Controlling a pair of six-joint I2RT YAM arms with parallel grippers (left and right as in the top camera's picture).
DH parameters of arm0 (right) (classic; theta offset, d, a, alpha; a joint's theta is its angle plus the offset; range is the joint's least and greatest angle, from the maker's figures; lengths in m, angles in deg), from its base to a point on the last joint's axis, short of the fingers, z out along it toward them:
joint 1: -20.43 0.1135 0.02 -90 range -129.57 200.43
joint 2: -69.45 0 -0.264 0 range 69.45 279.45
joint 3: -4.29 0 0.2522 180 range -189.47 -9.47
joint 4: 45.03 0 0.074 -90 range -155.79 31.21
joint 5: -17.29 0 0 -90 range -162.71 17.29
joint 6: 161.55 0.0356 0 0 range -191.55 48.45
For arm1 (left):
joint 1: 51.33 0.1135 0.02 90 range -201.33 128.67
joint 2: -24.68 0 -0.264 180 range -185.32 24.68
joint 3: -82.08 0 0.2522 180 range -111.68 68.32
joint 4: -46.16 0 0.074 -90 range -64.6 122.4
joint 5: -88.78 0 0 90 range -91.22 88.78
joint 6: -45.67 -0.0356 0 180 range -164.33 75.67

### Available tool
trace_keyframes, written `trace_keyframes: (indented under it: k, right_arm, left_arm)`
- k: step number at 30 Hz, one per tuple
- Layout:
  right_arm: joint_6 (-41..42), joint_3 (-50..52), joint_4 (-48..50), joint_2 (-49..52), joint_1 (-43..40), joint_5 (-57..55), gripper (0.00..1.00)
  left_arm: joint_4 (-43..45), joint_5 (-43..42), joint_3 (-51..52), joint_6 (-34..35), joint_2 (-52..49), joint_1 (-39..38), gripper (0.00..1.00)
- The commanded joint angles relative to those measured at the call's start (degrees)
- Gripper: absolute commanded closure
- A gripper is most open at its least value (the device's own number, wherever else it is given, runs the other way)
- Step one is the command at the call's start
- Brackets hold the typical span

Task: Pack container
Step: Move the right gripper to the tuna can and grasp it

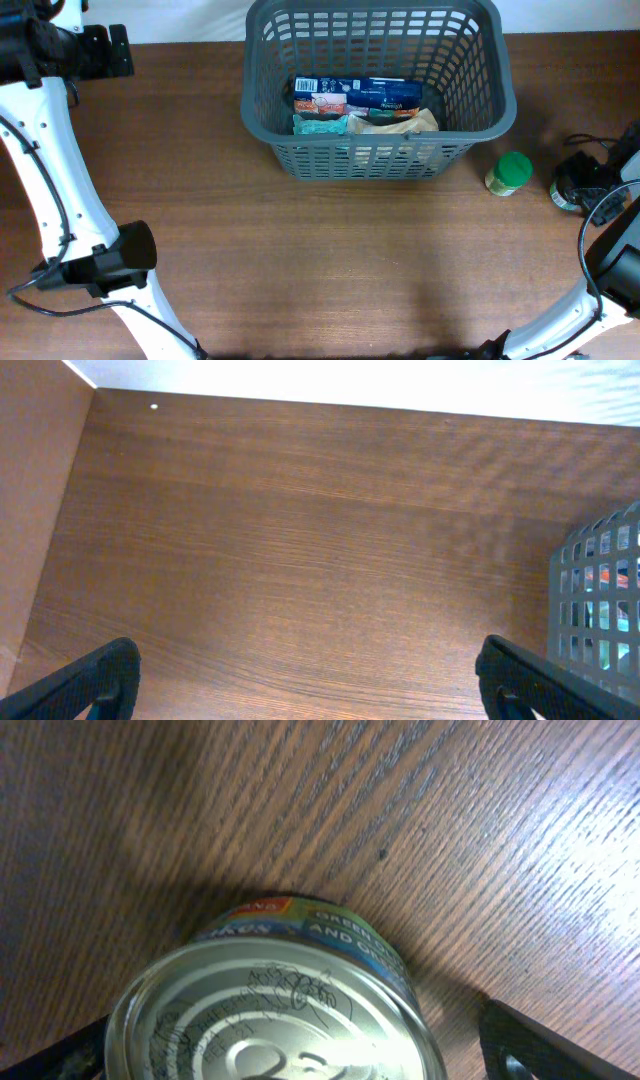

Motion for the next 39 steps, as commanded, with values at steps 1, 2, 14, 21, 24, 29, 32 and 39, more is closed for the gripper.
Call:
trace_keyframes:
  k: [1, 2, 14, 21, 24, 29, 32, 39]
  right_arm:
    - [0.7, 0.7, 0.9, 0.2, 0.4, -0.7, 0.0]
    - [0.7, 0.7, 1.2, 0.2, 0.3, -0.7, 0.01]
    - [2.2, 0.7, -0.3, 0.2, 0.4, -0.9, 0.05]
    - [2.2, 1.0, -0.3, 0.2, 0.4, -2.3, 0.07]
    - [2.2, 1.0, -0.3, 0.4, 0.4, -3.3, 0.09]
    - [2.2, 1.1, -0.4, 0.9, 0.4, -3.2, 0.14]
    - [2.2, 1.3, -0.4, 1.2, 0.4, -3.2, 0.17]
    - [2.2, 1.5, -0.3, 1.2, 0.4, -3.2, 0.38]
  left_arm:
    - [-0.1, -0.2, 0.1, 0.5, -0.2, 0.1, 0.01]
    - [-0.1, -0.2, 0.1, 0.5, -0.2, 0.1, 0.01]
    - [-0.1, -0.2, 0.1, 0.5, -0.2, 0.1, 0.01]
    - [-0.1, -0.2, 0.1, 0.5, -0.2, 0.1, 0.01]
    - [-0.1, -0.2, 0.1, 0.5, -0.2, 0.1, 0.01]
    - [-0.1, -0.2, 0.1, 0.5, -0.2, 0.1, 0.01]
    - [-0.1, -0.2, 0.1, 0.5, -0.2, 0.1, 0.01]
    - [-0.1, -0.2, 0.1, 0.5, -0.2, 0.1, 0.01]
